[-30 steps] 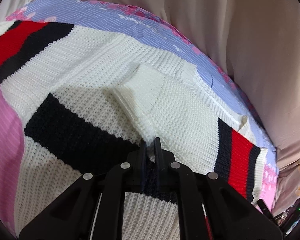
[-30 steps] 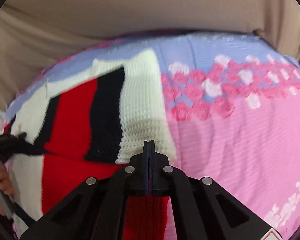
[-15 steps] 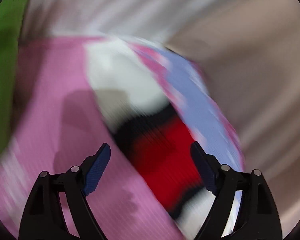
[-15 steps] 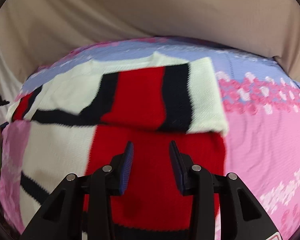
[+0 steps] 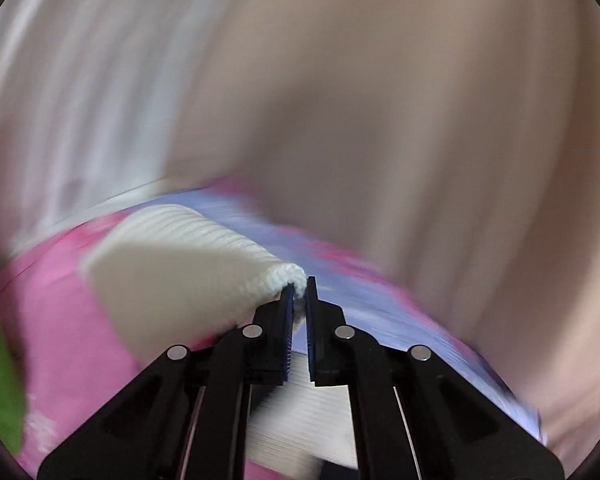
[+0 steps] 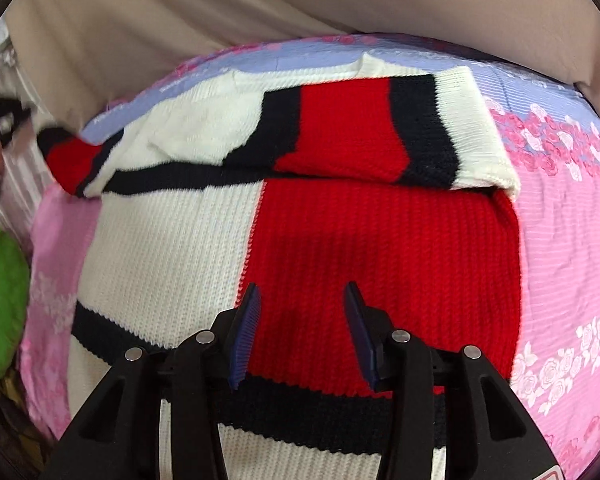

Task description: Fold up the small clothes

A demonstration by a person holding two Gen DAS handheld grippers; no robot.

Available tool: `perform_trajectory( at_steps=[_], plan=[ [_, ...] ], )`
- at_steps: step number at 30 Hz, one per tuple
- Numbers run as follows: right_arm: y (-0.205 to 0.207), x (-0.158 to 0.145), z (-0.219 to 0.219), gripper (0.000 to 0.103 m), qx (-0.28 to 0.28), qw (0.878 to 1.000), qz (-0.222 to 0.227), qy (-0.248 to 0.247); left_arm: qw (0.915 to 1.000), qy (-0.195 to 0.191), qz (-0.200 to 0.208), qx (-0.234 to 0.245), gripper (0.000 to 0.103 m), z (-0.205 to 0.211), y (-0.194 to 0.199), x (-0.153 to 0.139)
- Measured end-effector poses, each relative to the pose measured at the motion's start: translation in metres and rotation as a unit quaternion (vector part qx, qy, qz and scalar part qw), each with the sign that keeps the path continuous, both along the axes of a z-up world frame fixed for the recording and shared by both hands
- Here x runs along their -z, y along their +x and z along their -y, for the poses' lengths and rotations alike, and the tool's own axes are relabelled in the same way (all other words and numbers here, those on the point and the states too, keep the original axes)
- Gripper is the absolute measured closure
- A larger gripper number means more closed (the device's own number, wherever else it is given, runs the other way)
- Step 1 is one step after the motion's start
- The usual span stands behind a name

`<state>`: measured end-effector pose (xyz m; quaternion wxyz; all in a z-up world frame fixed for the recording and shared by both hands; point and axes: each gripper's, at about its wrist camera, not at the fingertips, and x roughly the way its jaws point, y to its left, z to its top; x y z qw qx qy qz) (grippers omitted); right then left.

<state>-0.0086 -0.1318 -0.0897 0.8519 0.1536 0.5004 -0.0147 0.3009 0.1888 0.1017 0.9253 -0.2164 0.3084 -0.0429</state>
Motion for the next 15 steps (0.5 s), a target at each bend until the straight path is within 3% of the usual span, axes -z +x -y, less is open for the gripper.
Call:
perform_trajectory(
  at_steps=[3, 5, 7, 8, 9, 12, 15],
  plan=[
    [-0.008, -0.006, 0.018, 0.060, 0.019, 1.000, 0.012, 0.004, 0.9902, -0.028, 0.020, 0.135, 0.098, 0.112, -0.040, -0.019],
    [-0.018, -0.007, 0.033, 0.056, 0.037, 0.999, 0.016, 0.006, 0.9782, -0.048, -0.002, 0.202, 0.094, 0.177, -0.064, -0.001],
    [-0.028, -0.003, 0.050, 0.053, 0.055, 0.998, 0.017, 0.009, 0.9680, -0.054, -0.043, 0.241, 0.081, 0.227, -0.083, 0.036],
    [-0.032, 0.000, 0.058, 0.053, 0.061, 0.998, 0.015, 0.011, 0.9651, -0.051, -0.065, 0.248, 0.056, 0.243, -0.090, 0.054],
    [-0.036, 0.004, 0.067, 0.053, 0.068, 0.998, 0.011, 0.010, 0.9649, -0.043, -0.094, 0.241, 0.046, 0.257, -0.104, 0.079],
    [-0.042, 0.008, 0.086, 0.053, 0.077, 0.997, 0.006, 0.000, 0.9677, -0.039, -0.140, 0.206, 0.046, 0.255, -0.134, 0.122],
    [-0.036, 0.003, 0.100, 0.048, 0.074, 0.997, 0.019, 0.018, 0.9719, -0.091, -0.160, 0.147, 0.033, 0.213, -0.138, 0.137]
  ],
)
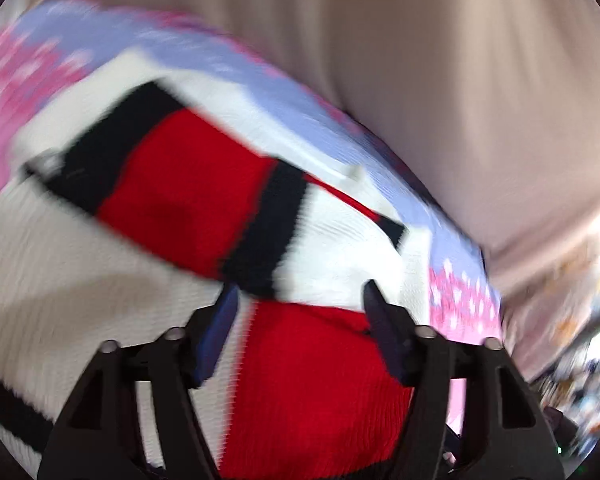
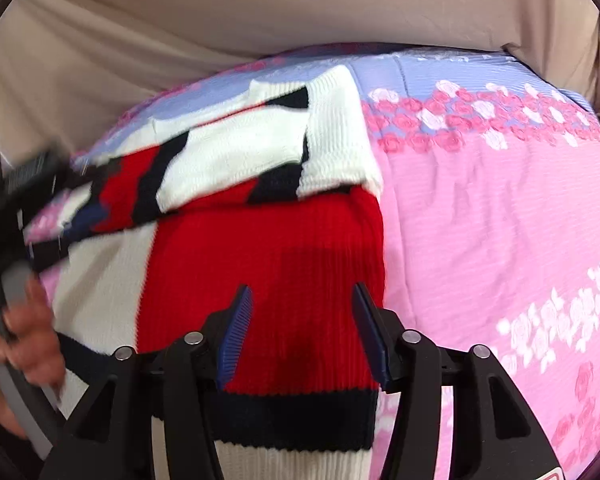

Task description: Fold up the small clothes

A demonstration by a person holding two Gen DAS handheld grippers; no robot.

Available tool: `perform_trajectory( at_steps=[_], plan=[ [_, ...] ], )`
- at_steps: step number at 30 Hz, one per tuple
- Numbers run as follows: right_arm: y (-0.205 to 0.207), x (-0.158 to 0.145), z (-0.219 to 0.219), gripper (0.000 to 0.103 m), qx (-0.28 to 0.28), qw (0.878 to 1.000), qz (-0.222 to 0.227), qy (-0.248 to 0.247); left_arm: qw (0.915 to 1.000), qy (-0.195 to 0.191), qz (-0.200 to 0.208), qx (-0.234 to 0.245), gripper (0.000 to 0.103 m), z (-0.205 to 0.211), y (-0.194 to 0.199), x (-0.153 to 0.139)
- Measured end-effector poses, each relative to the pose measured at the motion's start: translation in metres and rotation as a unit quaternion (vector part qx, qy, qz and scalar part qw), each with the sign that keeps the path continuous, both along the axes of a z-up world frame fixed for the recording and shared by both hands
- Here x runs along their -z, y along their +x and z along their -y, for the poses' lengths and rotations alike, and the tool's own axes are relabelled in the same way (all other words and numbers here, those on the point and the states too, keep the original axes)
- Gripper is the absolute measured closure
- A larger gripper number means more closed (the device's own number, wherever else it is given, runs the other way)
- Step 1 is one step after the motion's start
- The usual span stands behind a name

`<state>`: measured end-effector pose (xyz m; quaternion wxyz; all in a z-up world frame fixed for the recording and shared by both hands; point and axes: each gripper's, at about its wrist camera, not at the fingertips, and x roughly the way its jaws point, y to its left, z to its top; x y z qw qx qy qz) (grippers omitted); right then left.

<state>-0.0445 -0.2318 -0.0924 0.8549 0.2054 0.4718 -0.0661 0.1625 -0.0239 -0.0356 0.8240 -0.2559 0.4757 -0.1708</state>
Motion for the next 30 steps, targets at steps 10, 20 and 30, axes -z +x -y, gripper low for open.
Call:
perform_trajectory(
  at_steps=[10, 20, 30],
  plan=[
    [0.108, 0.037, 0.046, 0.043, 0.061, 0.992, -0.005, 0.111, 0.9647, -0.100, -0.110, -0.217, 0.033, -0.166, 0.047, 0.048],
    [0.143, -0.032, 0.037, 0.092, 0.035, 0.992, 0.087, 0.088, 0.9658, -0.132, -0.045, -0.219, 0.095, -0.174, 0.060, 0.005],
    [0.136, 0.025, 0.062, 0.090, 0.038, 0.996, 0.029, 0.080, 0.9741, -0.035, -0.072, -0.211, 0.094, -0.160, 0.051, 0.057]
  ],
)
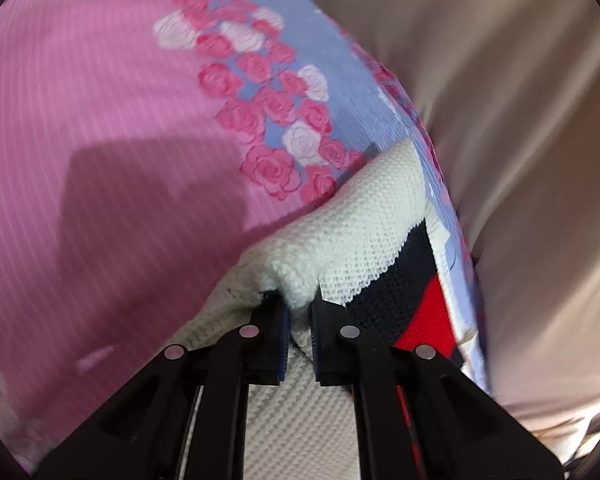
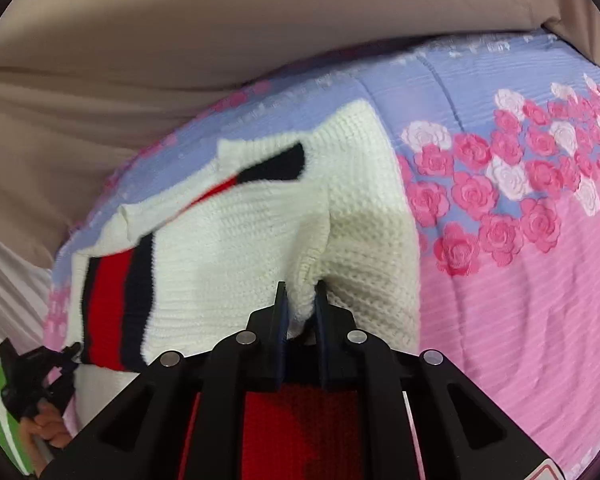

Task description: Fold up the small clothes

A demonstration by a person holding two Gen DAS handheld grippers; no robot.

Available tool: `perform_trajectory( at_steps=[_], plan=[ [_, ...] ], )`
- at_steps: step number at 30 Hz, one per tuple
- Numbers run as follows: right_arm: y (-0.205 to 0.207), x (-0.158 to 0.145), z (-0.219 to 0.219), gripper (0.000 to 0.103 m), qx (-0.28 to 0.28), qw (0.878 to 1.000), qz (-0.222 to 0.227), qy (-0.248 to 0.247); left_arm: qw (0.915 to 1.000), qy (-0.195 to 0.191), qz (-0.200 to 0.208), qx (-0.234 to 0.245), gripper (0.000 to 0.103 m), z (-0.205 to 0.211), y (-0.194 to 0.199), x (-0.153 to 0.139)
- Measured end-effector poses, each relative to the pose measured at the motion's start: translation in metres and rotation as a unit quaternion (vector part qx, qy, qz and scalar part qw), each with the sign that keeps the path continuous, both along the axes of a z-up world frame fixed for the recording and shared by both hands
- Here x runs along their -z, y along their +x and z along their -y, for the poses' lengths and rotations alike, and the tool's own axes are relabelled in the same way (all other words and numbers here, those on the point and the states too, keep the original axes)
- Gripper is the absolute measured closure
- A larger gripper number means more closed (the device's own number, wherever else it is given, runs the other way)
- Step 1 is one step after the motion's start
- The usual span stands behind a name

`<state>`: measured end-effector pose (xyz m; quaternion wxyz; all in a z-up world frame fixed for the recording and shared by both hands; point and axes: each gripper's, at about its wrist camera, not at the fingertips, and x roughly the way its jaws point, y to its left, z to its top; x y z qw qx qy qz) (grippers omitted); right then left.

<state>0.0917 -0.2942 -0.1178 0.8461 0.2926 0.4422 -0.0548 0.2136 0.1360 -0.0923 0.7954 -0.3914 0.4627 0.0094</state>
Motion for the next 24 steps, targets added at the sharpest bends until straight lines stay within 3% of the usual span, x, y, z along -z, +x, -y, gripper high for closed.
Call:
perform_trajectory(
  at_steps=[3, 6, 8, 11, 15, 19, 22, 24],
  plan=[
    [0.002, 0.003, 0.001, 0.082, -0.021, 1.000, -0.013, -0.005, 1.0000, 0.004, 0.006, 0.004, 0.094, -0.001, -0.004, -0.003],
    [-0.018, -0.014, 0.007, 0.072, -0.009, 1.000, 0.010, 0.011, 1.0000, -0.002, 0.005, 0.007, 0.093, -0.004, -0.002, -0.001],
    [-0.030, -0.020, 0.007, 0.057, -0.002, 1.000, 0.020, 0.005, 0.9999, 0.000, 0.007, 0.009, 0.093, -0.002, 0.005, 0.004],
    [-0.033, -0.025, 0.002, 0.057, 0.005, 1.000, 0.007, -0.013, 0.9999, 0.002, 0.008, 0.014, 0.093, -0.004, 0.001, 0.000],
    [-0.053, -0.032, 0.003, 0.057, 0.013, 0.999, 0.040, 0.000, 0.9997, -0.021, 0.003, 0.013, 0.093, -0.009, 0.005, 0.004],
    [-0.051, -0.001, 0.014, 0.076, 0.013, 0.998, -0.042, -0.053, 0.9996, -0.014, -0.002, 0.025, 0.093, -0.009, 0.007, 0.002],
    [-0.061, 0.011, 0.014, 0.075, -0.008, 0.998, -0.047, -0.028, 0.9995, -0.010, 0.000, 0.031, 0.093, -0.008, 0.007, 0.002],
    [-0.059, 0.014, 0.006, 0.075, -0.027, 0.996, -0.053, -0.068, 0.9995, -0.005, 0.003, 0.031, 0.093, -0.007, 0.006, 0.002]
  ],
)
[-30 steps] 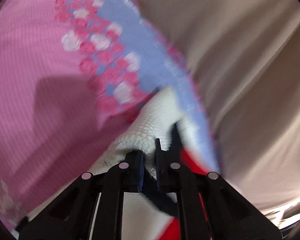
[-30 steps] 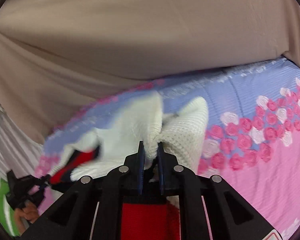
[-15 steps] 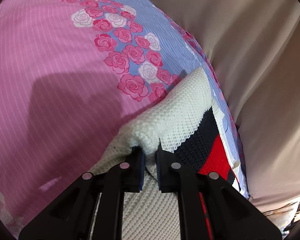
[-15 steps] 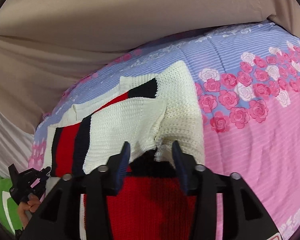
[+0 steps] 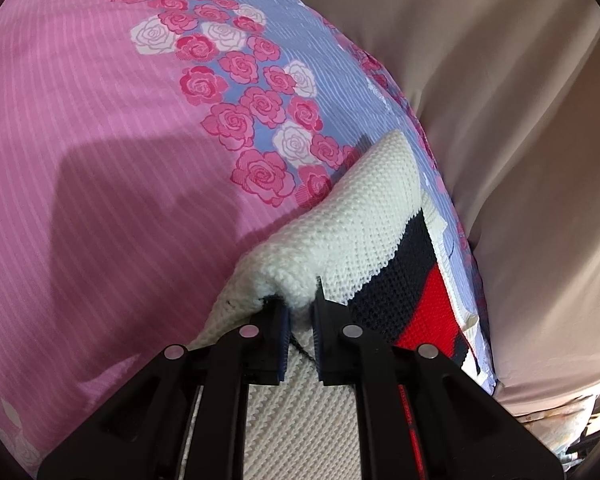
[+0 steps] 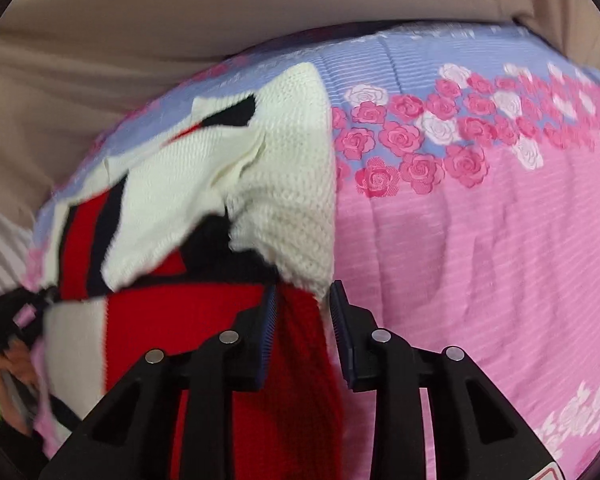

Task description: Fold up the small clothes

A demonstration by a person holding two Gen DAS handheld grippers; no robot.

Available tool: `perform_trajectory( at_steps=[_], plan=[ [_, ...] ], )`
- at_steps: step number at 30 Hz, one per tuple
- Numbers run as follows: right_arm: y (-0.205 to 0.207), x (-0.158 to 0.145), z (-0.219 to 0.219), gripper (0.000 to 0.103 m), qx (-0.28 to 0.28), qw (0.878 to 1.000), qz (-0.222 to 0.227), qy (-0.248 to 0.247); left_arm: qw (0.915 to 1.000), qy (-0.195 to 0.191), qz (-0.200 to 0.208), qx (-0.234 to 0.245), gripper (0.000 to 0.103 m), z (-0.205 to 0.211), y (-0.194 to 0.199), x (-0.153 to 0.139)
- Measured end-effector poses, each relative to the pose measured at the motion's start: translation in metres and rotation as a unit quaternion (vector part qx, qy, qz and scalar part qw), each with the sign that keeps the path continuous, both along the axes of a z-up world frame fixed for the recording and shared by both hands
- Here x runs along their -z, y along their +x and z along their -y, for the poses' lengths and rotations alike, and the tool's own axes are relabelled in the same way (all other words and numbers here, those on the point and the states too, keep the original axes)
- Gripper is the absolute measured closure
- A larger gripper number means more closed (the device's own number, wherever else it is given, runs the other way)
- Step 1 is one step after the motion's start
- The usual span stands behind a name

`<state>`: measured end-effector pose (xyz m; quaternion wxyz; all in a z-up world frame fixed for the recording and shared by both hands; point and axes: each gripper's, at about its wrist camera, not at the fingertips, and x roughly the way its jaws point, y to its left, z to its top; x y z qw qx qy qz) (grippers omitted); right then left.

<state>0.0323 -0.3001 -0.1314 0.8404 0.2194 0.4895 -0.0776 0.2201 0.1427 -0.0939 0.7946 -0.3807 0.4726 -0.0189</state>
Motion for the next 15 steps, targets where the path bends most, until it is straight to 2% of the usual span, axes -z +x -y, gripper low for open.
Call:
perform_trajectory(
  at_steps=[1, 2, 6, 7, 8, 9, 11, 14, 15],
  plan=[
    [0.003, 0.002, -0.003, 0.080, -0.009, 1.000, -0.001, -0.024, 1.0000, 0.003, 0.001, 0.000, 0.093, 0.001, 0.000, 0.000],
    [0.006, 0.003, -0.003, 0.088, -0.010, 1.000, -0.001, -0.025, 1.0000, 0.005, 0.000, 0.000, 0.093, 0.002, 0.000, -0.001],
    [-0.010, -0.012, 0.024, 0.089, 0.035, 0.998, 0.044, -0.002, 1.0000, 0.001, -0.005, -0.002, 0.093, 0.001, 0.001, -0.001],
    [-0.018, -0.004, 0.036, 0.090, 0.053, 0.998, 0.037, 0.020, 1.0000, 0.005, -0.004, 0.000, 0.093, 0.002, 0.001, -0.001],
    [-0.023, 0.008, 0.043, 0.092, 0.065, 0.997, 0.011, 0.031, 0.9999, 0.010, -0.003, 0.001, 0.093, 0.003, 0.001, -0.001],
    [-0.027, 0.017, 0.047, 0.099, 0.074, 0.997, -0.011, 0.030, 0.9999, 0.013, -0.003, 0.002, 0.093, 0.004, 0.002, -0.001],
    [-0.037, 0.006, 0.047, 0.092, 0.080, 0.996, -0.005, 0.024, 0.9999, 0.013, -0.005, 0.002, 0.093, 0.003, 0.002, -0.001],
    [-0.036, -0.031, 0.035, 0.086, 0.066, 0.996, 0.056, 0.029, 1.0000, 0.009, -0.003, -0.001, 0.093, 0.003, 0.002, -0.001],
    [-0.028, -0.036, 0.027, 0.085, 0.054, 0.996, 0.060, 0.026, 0.9999, 0.012, -0.001, -0.001, 0.093, 0.003, 0.002, -0.001]
  ],
)
